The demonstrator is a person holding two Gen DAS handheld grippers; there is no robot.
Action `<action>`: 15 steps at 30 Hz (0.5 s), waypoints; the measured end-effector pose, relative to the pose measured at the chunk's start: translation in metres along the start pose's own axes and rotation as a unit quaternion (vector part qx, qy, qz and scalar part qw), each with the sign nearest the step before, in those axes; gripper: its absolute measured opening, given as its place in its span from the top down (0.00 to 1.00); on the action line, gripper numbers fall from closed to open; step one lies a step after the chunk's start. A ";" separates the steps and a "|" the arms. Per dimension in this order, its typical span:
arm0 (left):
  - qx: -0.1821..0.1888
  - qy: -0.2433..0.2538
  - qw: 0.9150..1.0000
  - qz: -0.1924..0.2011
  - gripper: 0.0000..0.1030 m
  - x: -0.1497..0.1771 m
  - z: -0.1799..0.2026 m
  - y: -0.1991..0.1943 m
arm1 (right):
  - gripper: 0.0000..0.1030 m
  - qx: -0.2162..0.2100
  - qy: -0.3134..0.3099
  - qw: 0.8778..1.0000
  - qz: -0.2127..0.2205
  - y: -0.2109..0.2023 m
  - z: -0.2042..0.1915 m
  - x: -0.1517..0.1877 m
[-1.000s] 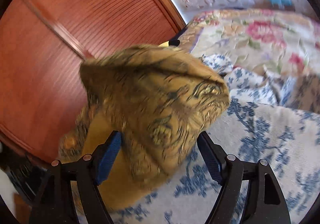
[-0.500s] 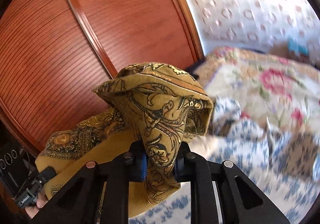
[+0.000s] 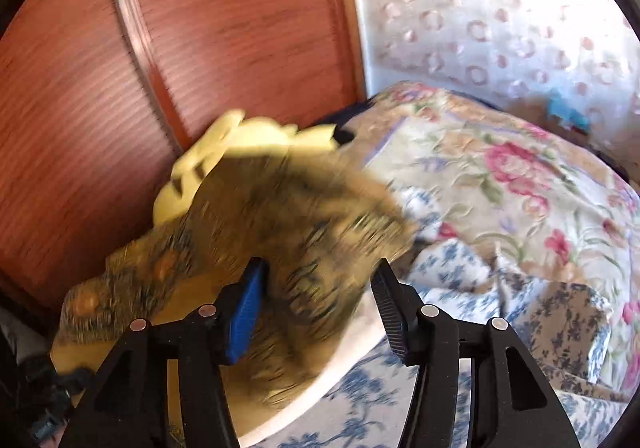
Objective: Fold small clothes
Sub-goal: 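Place the folded shirt beside the yellow plush toy and open both grippers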
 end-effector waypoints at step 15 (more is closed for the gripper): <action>-0.016 0.092 0.995 0.024 0.18 -0.002 0.032 -0.037 | 0.45 0.036 0.022 0.997 0.061 -0.076 0.007 0.043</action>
Point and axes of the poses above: each gripper's, at about its wrist camera, not at the fingertips, and y roughly the way its jaws point, z to its right, x to its underside, the point moved 4 cm from there along y, roughly the way its jaws point, and after that the axes turned 1 degree about -x, right-handed, at the moved point
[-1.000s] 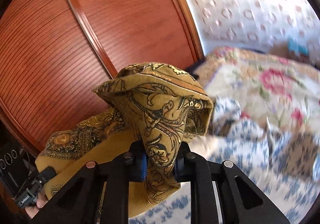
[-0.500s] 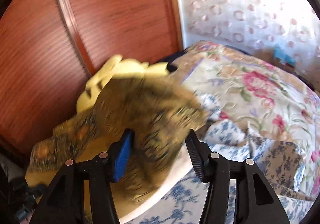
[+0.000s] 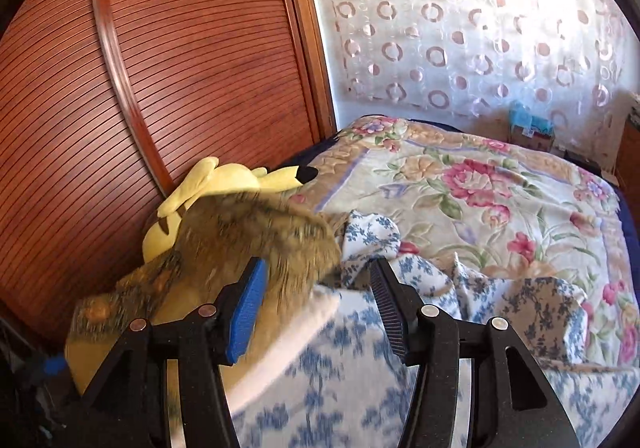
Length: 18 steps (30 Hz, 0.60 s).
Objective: Fold small clothes
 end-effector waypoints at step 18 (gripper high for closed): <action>0.060 0.069 0.996 0.015 0.17 -0.001 0.107 -0.050 | 0.40 0.062 0.004 0.996 0.057 -0.217 -0.004 0.101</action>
Point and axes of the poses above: each gripper's, at about its wrist camera, not at the fingertips, and y roughly the way its jaws point, z to its right, x to its underside, the point moved 4 cm from there along y, roughly the way its jaws point, and after that the axes turned 1 degree about -x, right-handed, at the moved point
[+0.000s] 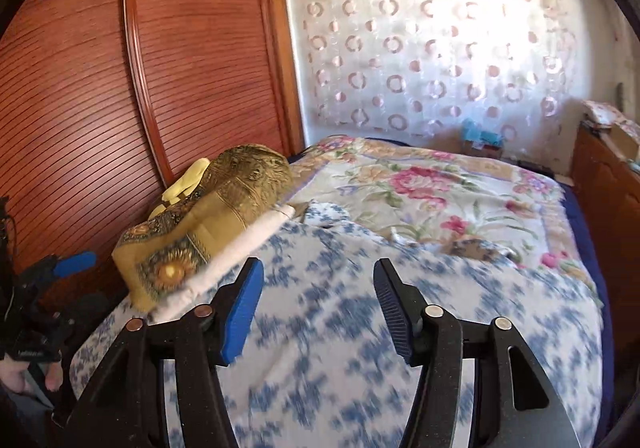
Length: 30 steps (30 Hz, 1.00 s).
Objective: Fold small clothes
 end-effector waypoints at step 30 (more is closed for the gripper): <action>0.010 0.039 0.999 0.036 0.17 -0.017 0.103 -0.068 | 0.24 0.129 0.040 0.986 0.101 -0.174 -0.032 0.082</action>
Point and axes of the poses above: each gripper's, at about its wrist camera, not at the fingertips, and y roughly the way its jaws point, z to its right, x to its underside, the point moved 4 cm from there along y, roughly the way its jaws point, and after that the axes turned 1 degree about -x, right-handed, at the moved point
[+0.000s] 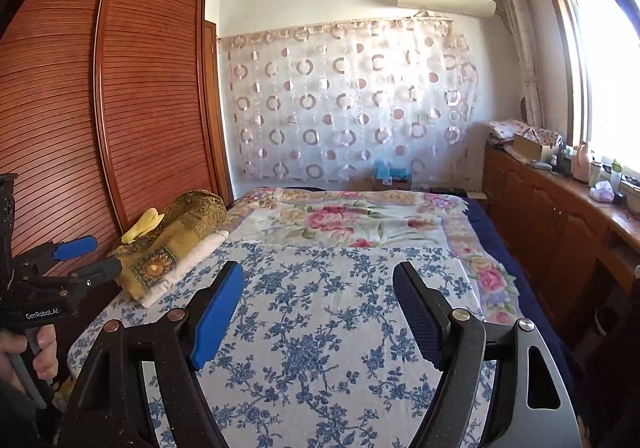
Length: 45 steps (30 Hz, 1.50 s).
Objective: Fold small clothes
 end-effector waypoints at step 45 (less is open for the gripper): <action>-0.010 -0.003 1.000 0.005 0.17 0.001 -0.002 -0.004 | 0.24 0.000 -0.015 1.000 0.003 -0.012 0.024 0.003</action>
Point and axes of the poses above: each gripper's, at about its wrist camera, not at the fingertips, and y roughly the way its jaws point, z to its right, x to its underside, the point moved 4 cm from there along y, roughly the way its jaws point, and after that the axes turned 1 degree about -x, right-handed, at the moved point
